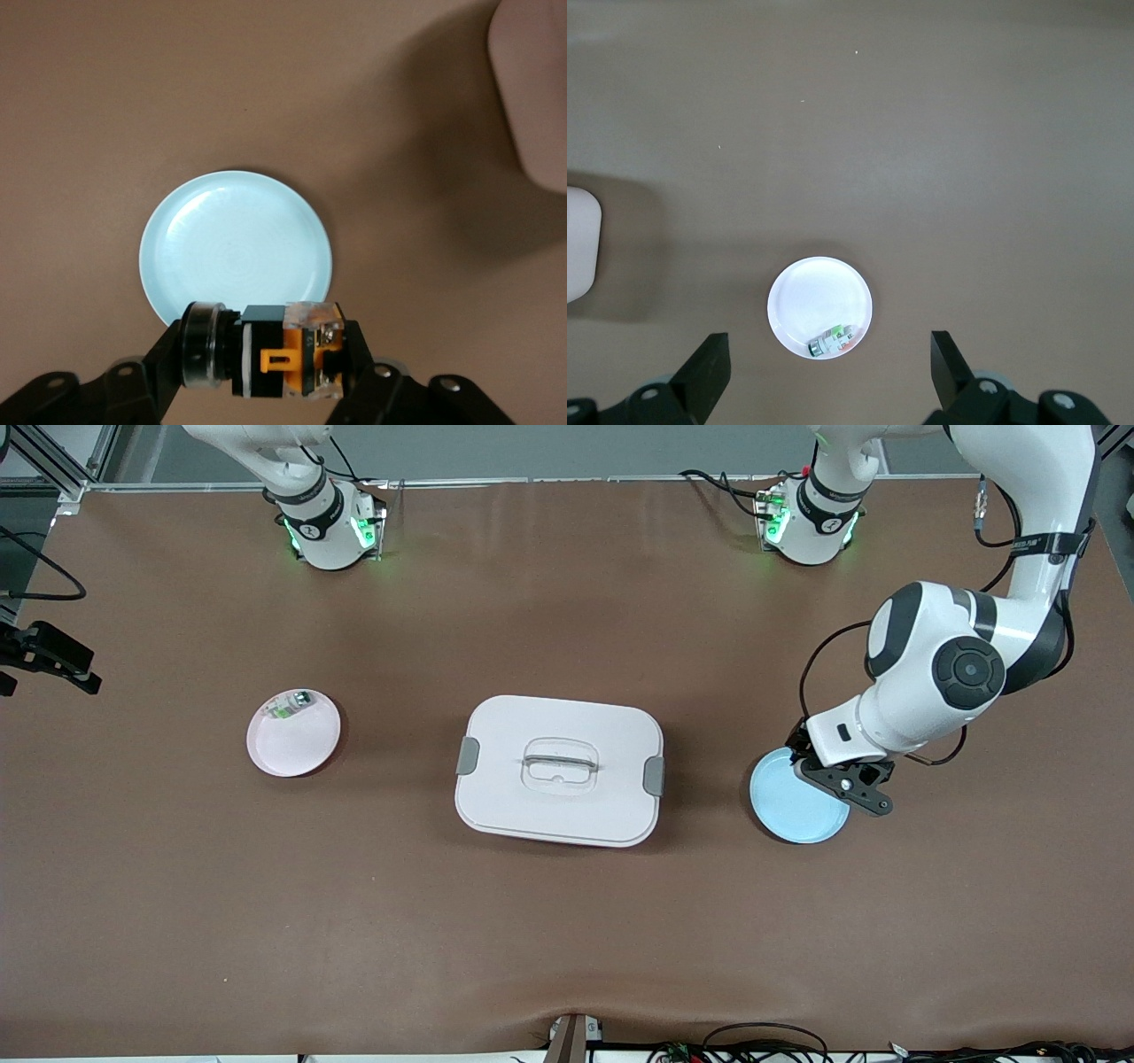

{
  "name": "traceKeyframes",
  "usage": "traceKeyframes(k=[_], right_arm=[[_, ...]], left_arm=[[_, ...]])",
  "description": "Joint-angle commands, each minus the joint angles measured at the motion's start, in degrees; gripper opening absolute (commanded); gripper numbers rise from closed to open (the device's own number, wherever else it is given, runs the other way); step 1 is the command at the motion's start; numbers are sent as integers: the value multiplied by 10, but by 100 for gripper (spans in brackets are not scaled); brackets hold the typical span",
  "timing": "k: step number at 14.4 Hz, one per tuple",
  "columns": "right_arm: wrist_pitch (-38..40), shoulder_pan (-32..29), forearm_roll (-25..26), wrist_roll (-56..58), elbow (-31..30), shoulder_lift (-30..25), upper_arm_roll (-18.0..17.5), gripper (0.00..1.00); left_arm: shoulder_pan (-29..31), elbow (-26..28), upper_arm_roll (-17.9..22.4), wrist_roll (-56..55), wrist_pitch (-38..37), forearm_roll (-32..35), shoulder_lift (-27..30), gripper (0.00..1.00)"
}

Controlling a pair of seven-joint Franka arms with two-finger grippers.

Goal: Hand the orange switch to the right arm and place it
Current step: 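Lift the switch with the left gripper and carry it toward the box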

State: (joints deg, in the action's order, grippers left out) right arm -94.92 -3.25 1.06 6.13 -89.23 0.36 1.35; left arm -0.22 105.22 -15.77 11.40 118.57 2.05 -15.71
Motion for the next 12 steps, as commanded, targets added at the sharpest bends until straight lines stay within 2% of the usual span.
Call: traceKeyframes(k=[1,3,5,8,12], right_arm=[[8,0,3,-2,13,5,-1,100],[8,0,3,-2,13,5,-2,100],[9,0,3,1,13,5,-1,100],[9,1,4,-1,13,5,-2,100],[11,20,3,-3,9,6,-3,100]], left_arm=[[0,-47,-25,-81,-53,-8,2,0],[2,-77,-41,-127,-84,-17,2,0],[0,-105,-52,-180,-112,-55,2,0],[0,-143,-87,-303,-141,-73,0,0],[-4,-177,-139,-488,-143,-84,-5,0]])
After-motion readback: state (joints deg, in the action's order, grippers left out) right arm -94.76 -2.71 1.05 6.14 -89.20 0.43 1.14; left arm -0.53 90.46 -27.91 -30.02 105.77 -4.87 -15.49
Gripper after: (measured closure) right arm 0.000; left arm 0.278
